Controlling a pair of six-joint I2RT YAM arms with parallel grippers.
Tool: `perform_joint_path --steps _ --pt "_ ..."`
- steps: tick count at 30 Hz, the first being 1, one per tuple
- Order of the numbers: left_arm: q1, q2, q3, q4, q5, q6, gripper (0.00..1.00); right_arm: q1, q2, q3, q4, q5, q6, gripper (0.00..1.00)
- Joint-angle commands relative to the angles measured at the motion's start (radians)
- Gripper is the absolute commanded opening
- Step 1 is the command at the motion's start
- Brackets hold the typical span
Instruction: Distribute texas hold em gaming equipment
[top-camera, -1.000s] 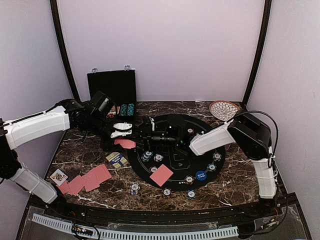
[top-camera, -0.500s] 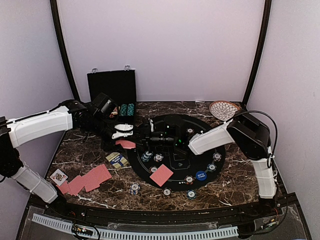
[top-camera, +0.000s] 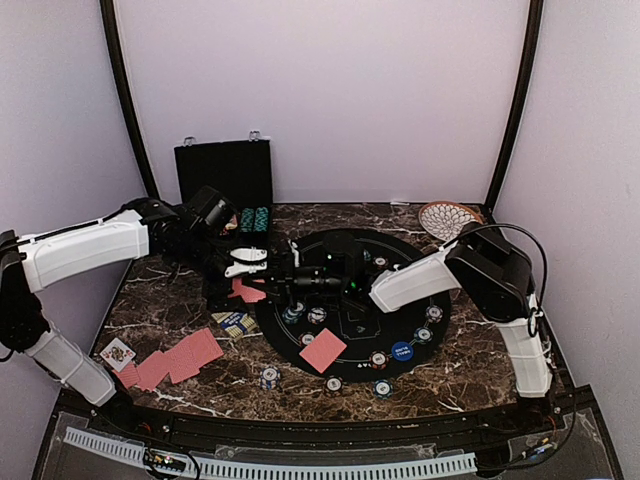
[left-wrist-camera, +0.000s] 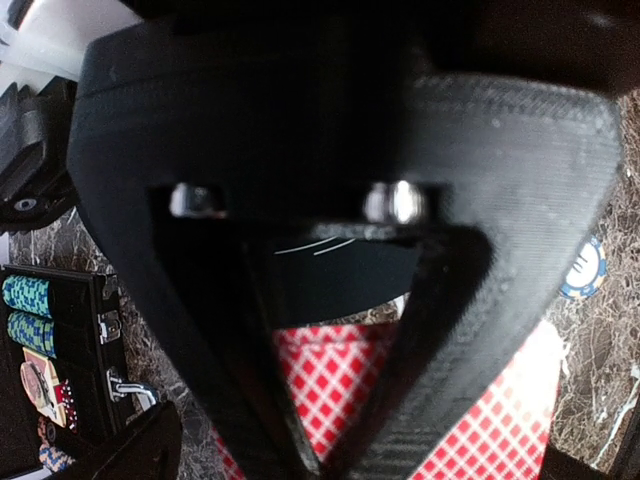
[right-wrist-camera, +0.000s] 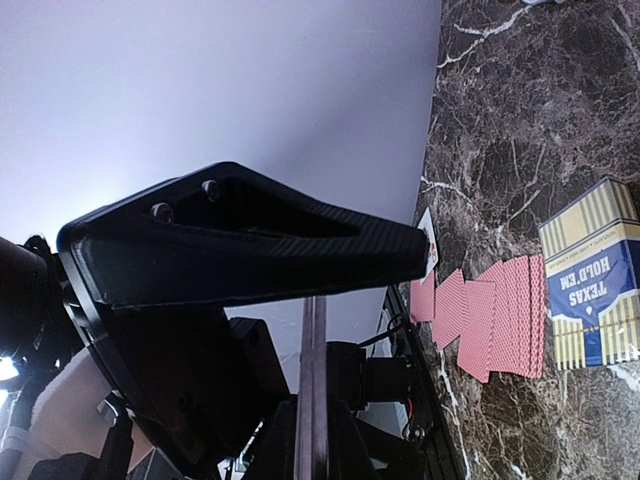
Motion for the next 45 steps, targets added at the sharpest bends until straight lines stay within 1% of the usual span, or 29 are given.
perform_joint_path --steps 1,5,11,20,26,29,34,39,42,43,45 --pt "-0.004 -0.008 0.041 -0.055 0.042 -0.017 0.99 0.005 -0.017 0.006 0.037 -0.009 -0.026 0.0" --pt "-0.004 -0.006 0.056 -0.089 0.07 -0.016 0.94 0.006 -0.036 0.002 -0.013 0.001 -0.069 0.0" --pt "-0.003 0.008 0.074 -0.131 0.085 -0.021 0.89 0.006 -0.051 0.0 -0.031 0.007 -0.095 0.0" --pt "-0.004 0.022 0.069 -0.155 0.08 -0.026 0.89 0.006 -0.063 -0.005 -0.006 0.008 -0.09 0.0" --pt "-0.005 0.027 0.075 -0.151 0.083 -0.021 0.85 0.006 -0.048 0.003 0.024 0.002 -0.065 0.0" --pt "-0.005 0.026 0.075 -0.129 0.062 -0.023 0.78 0.006 -0.04 0.004 0.036 0.0 -0.055 0.0" --pt "-0.003 0.015 0.076 -0.112 0.058 -0.014 0.71 -0.004 -0.045 -0.012 -0.006 0.011 -0.073 0.0" --pt "-0.005 0.012 0.073 -0.117 0.045 -0.005 0.58 -0.011 -0.046 -0.034 -0.023 0.022 -0.087 0.0" --pt "-0.004 0.013 0.07 -0.115 0.045 -0.008 0.56 -0.01 -0.046 -0.027 -0.023 0.021 -0.09 0.0" --pt "-0.004 0.014 0.068 -0.114 0.046 -0.008 0.56 -0.01 -0.047 -0.025 -0.024 0.021 -0.089 0.01" --pt "-0.004 0.014 0.068 -0.112 0.049 -0.011 0.56 -0.01 -0.048 -0.018 -0.019 0.019 -0.084 0.1"
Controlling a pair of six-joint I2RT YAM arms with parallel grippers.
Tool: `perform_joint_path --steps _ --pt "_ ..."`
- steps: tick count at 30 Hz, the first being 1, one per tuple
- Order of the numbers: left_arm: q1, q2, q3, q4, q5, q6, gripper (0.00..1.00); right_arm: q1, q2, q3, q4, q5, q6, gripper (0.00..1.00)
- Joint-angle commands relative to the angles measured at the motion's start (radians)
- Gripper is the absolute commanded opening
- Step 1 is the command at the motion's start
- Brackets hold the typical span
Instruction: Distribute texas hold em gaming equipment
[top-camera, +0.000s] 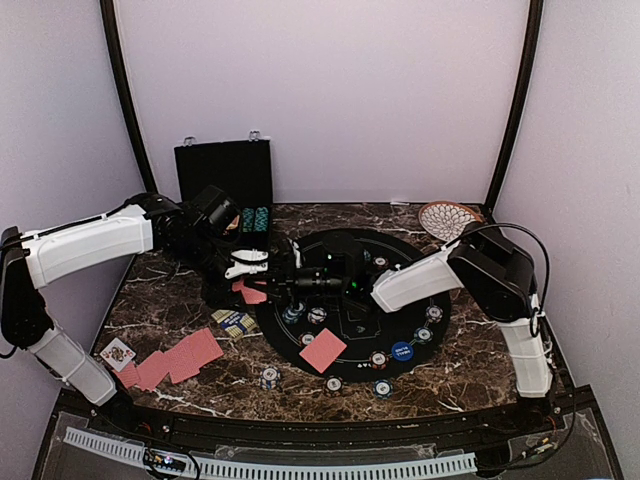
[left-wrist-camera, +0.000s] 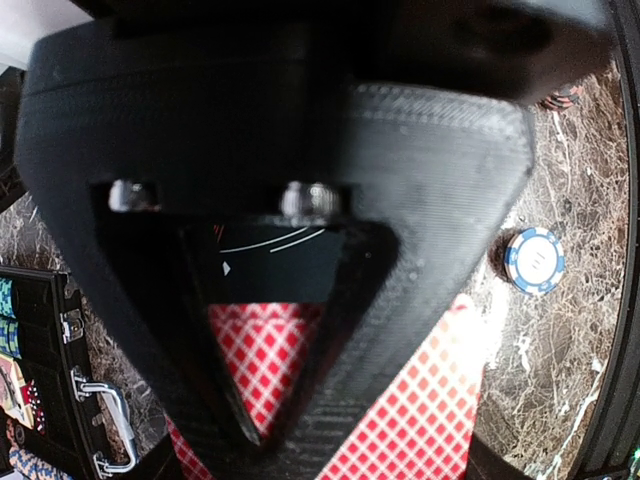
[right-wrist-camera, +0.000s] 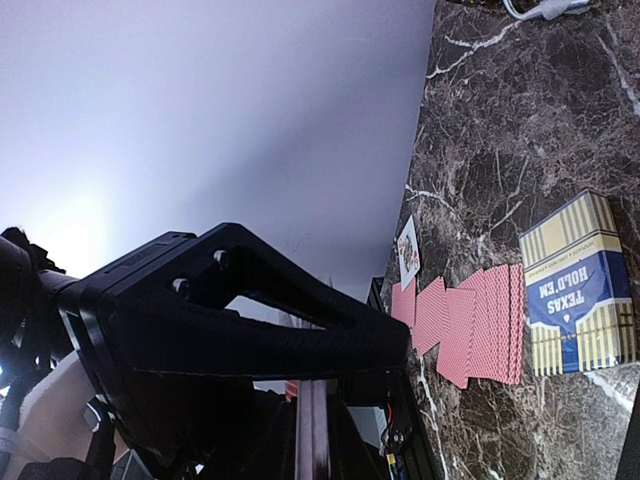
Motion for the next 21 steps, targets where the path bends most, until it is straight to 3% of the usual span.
perform_joint_path --steps 1,9,21 --pt "-0.003 -0.013 0.014 -0.003 0.001 0.008 0.56 -0.004 -0.034 0.002 0.016 -0.002 -0.007 0.14" --pt "-0.004 -0.004 0.018 0.007 -0.007 0.005 0.54 0.003 -0.022 0.041 -0.022 -0.019 -0.001 0.28" --pt "-0.003 -0.002 0.016 0.014 -0.021 0.002 0.55 0.006 -0.009 0.059 -0.131 -0.035 -0.031 0.35"
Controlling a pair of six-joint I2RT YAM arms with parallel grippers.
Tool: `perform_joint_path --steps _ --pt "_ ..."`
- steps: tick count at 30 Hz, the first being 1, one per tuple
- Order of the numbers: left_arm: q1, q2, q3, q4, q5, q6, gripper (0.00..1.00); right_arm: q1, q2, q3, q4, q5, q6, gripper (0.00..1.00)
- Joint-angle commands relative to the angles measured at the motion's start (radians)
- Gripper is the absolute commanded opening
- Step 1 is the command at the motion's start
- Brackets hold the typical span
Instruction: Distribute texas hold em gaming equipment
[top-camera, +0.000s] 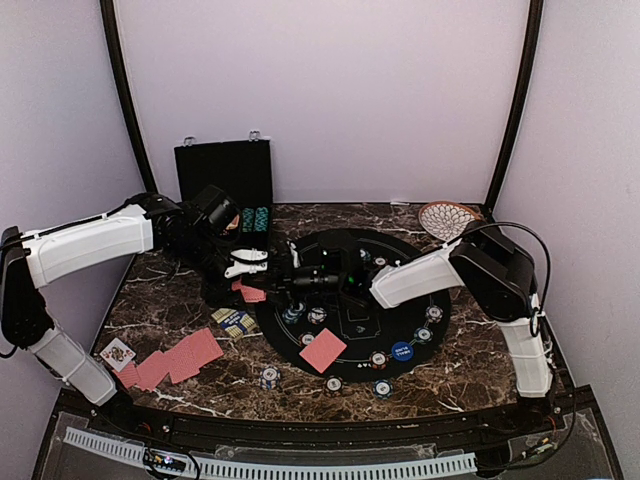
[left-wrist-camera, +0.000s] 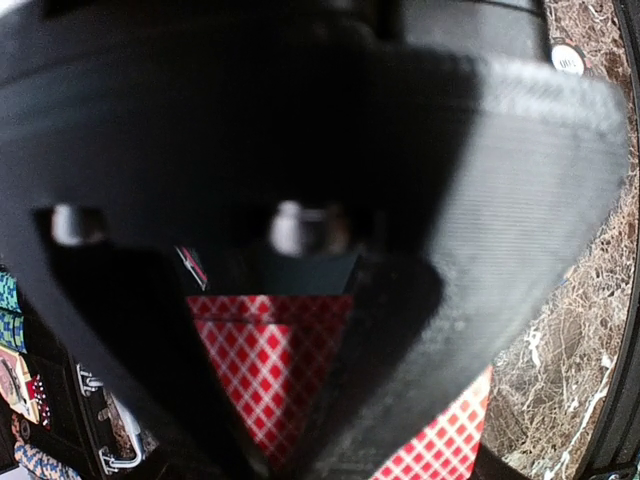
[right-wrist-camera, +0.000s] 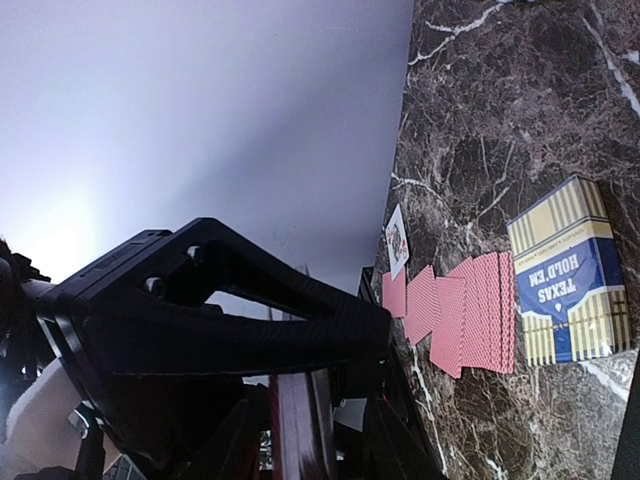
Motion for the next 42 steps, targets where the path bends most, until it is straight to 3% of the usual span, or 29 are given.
perform_joint_path --steps 1,22,33,42 --pt "-0.003 -0.005 0.016 0.01 -0.005 0.002 0.55 0.006 -0.009 0.022 -0.051 -0.012 -0.037 0.35" --pt "-0.002 -0.024 0.032 -0.018 0.001 -0.008 0.56 -0.025 -0.093 -0.086 -0.104 -0.003 -0.084 0.24" --pt "-0.003 -0.03 0.036 -0.017 0.0 -0.017 0.56 -0.03 -0.127 -0.104 -0.19 0.016 -0.137 0.23" --pt "-0.002 -0.009 0.067 -0.021 0.043 -0.056 0.57 0.004 -0.053 -0.045 0.062 -0.005 0.037 0.35"
